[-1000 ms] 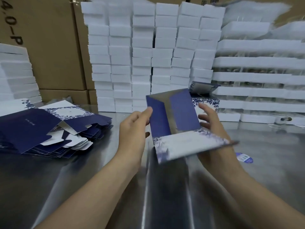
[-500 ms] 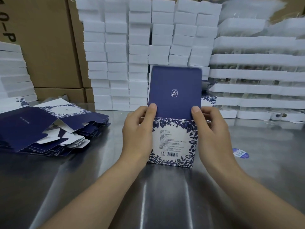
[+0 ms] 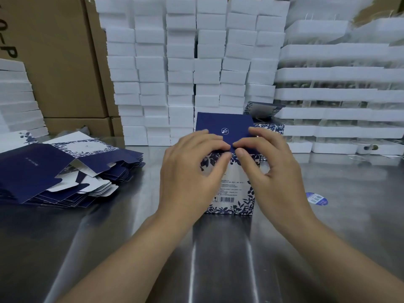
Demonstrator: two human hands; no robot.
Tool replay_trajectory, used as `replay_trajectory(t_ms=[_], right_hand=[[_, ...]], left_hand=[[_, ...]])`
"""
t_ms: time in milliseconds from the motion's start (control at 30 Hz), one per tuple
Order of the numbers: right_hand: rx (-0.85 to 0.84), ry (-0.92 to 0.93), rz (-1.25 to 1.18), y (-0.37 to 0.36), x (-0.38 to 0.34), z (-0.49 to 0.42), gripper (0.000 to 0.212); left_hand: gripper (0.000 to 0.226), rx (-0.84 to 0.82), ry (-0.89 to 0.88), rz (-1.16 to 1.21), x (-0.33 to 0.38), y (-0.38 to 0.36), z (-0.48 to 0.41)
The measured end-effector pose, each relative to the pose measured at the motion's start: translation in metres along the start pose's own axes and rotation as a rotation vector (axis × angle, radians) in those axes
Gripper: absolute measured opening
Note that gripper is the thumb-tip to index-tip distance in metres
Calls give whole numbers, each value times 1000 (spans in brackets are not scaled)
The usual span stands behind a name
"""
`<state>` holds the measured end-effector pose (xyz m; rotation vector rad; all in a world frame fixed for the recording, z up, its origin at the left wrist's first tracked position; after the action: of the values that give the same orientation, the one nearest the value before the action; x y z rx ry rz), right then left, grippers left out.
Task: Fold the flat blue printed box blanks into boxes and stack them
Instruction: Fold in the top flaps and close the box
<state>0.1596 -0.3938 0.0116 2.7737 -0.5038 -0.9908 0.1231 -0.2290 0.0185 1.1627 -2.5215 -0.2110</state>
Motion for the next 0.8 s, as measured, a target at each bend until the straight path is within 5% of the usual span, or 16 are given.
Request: replay_trajectory(t_ms=[300, 800], right_hand=[[-72, 110, 108, -2, -2, -2, 12], [-81, -98, -174, 1, 12, -4, 7]], left_hand=[[10, -37, 99, 13, -3, -4, 2], [6, -18, 193, 172, -23, 4, 4]])
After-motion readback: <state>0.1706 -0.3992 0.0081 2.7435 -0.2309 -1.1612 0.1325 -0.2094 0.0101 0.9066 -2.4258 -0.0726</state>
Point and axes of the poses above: each hand's wrist, its own z-axis away from the middle knuckle, its own y-axis out of the back of the hand, x = y × z, the point moved 4 cm from there along -z, towards the middle knuckle, and after that the axes turned 5 degrees about -y, right-handed, at the moved point
